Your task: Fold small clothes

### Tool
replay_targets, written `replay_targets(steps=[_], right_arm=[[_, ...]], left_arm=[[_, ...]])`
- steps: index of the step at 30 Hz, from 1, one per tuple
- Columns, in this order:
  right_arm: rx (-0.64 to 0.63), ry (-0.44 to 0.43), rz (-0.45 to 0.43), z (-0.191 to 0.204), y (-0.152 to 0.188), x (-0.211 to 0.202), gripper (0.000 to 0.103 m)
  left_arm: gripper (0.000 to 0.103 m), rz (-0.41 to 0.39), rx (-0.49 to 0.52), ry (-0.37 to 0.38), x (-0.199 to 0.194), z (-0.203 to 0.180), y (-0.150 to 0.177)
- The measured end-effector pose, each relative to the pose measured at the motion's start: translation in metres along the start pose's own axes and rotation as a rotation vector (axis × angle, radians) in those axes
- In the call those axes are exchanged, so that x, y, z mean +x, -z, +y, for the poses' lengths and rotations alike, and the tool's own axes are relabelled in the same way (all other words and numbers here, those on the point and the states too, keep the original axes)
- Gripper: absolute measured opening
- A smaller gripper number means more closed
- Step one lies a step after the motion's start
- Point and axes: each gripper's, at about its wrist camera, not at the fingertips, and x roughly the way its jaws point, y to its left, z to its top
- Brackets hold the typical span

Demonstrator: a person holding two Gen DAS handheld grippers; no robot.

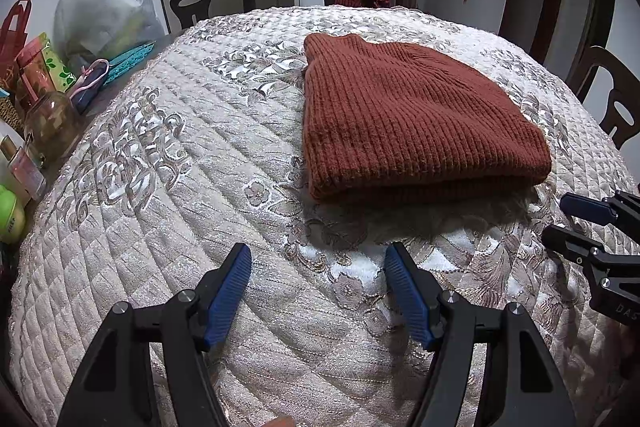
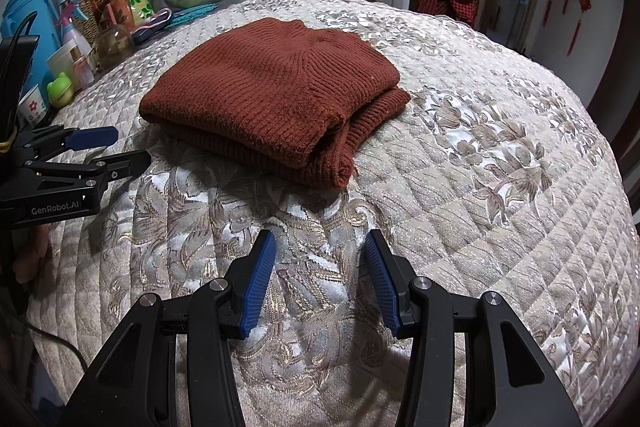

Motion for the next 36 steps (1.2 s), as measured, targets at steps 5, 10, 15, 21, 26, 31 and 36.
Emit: replay_targets(steps=[5,10,15,21,26,31,36], right_arm=[[0.0,0.0,0.0,-0.0002,0.0,-0.0001,0.047],[0.0,0.0,0.0,0.0002,0.0,0.0002,0.047],[0.0,0.0,0.0,-0.0001,0.0,0.0003,0.047],[0.0,0.0,0.0,0.0002,0.0,0.0003,0.047],[0.0,0.0,0.0,0.0003,0.0,0.0004,0.047],[0.001,-0.001,0.0,0.0004,0.0,0.0004,0.047],[0.0,0.0,0.0,0.0003,0.0,0.0004,0.047]], left_arm=[[0.072,0.0,0.0,-0.001,0.0,-0.0004,0.0],[0.072,0.001,0.0,0.0,0.0001,-0.001,0.0001],[0.073,0.0,0.0,0.0,0.0002,-0.0011,0.0003],[0.073,0.001,0.0,0.0,0.0002,-0.0007,0.0001],[0.074,0.001,0.0,0.002,0.0003,-0.0003,-0.0002],[0.076,0.003,0.0,0.004,0.0003,-0.0014,0.0008],[0.077,0.003,-0.001,0.006,0.0001,-0.0009,0.0006]])
